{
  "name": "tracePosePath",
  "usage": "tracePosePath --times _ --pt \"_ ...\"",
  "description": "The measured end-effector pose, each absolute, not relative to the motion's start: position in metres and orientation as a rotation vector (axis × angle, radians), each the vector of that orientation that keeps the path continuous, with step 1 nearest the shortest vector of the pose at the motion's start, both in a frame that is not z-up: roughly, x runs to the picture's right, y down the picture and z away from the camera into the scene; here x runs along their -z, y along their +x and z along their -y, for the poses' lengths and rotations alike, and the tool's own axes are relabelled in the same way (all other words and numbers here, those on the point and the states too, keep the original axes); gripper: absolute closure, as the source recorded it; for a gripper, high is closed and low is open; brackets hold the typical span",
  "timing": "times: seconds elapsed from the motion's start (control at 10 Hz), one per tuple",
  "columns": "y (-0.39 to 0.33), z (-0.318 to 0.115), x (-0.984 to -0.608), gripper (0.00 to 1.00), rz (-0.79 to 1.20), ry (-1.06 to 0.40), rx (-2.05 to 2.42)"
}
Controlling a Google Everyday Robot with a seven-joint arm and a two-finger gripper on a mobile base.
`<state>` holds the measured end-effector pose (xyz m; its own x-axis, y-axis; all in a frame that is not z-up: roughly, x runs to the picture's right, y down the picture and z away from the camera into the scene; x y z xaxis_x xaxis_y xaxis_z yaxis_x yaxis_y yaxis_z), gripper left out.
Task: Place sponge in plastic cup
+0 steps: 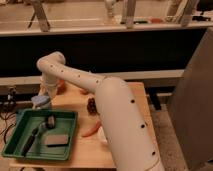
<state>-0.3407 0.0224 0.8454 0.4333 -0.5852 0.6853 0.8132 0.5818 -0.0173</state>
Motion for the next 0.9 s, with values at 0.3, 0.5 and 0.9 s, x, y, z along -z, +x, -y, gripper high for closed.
tracePosePath --times 0.3,0.5,0.9 --pt "-0.3417 -0.0226 -0.8476 0.25 0.702 -0.387 0.889" --pt "-0.3420 -0.0222 -0.8468 0.20 0.726 -0.395 0.892" --pt "-0.3412 -0.0263 -0.8462 0.20 0.800 -0.437 0.900"
